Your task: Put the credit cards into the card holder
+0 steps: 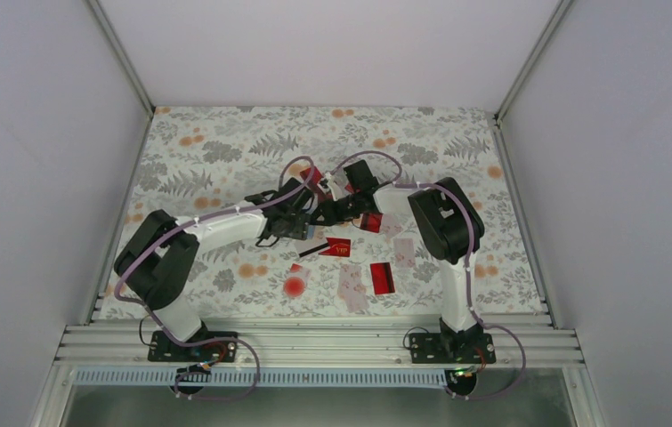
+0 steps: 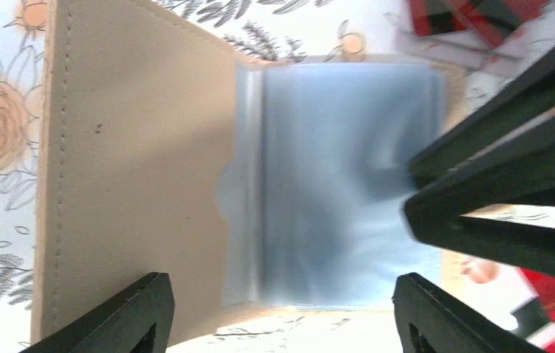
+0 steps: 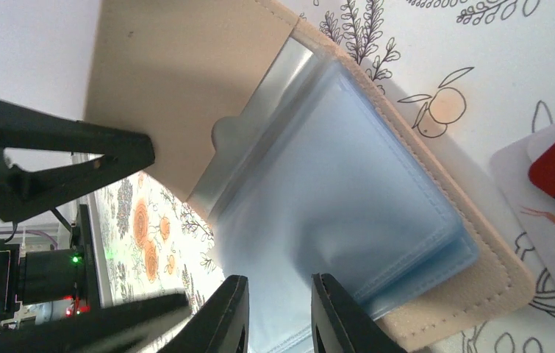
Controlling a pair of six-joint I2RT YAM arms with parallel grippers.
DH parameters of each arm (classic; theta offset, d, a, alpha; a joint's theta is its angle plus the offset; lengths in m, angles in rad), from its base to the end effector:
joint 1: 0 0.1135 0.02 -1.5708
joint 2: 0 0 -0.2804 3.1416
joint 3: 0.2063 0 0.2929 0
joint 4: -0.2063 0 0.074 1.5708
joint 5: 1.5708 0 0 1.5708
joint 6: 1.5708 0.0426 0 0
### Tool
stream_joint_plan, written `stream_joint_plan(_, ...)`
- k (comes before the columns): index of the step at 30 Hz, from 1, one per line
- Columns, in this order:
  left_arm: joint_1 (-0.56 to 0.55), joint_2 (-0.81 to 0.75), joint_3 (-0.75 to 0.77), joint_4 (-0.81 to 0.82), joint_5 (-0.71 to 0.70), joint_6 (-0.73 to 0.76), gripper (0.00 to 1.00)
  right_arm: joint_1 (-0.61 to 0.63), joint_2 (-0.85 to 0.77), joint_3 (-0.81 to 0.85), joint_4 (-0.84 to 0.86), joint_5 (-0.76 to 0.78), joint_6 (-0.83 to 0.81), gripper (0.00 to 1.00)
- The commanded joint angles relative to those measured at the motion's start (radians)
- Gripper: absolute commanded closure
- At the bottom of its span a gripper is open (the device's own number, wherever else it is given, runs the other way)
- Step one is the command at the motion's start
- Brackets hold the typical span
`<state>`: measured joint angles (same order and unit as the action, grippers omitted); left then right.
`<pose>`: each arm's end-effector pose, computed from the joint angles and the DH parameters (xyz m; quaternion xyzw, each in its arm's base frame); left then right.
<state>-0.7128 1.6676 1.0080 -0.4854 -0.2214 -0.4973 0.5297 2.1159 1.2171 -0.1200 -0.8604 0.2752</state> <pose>0.2771 -0.2271 0.1591 0.0813 0.9683 -0.0306 0.2341 0.3670 0.2523 0.0796 -0.2237 0.8530 0.4662 0.0707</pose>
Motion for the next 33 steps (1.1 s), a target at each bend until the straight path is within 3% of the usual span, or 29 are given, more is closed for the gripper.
stream_joint_plan(1, 0.046, -0.021, -0.037, 0.032, -0.001, 0.01, 0.29, 0.003, 0.075, -0.034, -0.148, 0.119, -0.02, 0.77)
stream_joint_plan(10, 0.155, 0.013, -0.072, 0.106, 0.111, 0.058, 0.39, 0.003, 0.078, -0.005, -0.175, 0.128, -0.021, 0.77)
stream_joint_plan(19, 0.228, 0.024, -0.11, 0.168, 0.223, 0.099, 0.56, 0.004, 0.079, 0.06, -0.229, 0.138, -0.021, 0.77)
stream_joint_plan(33, 0.228, -0.005, -0.098, 0.149, 0.231, 0.153, 0.58, 0.01, 0.066, 0.312, -0.398, 0.223, -0.049, 0.7)
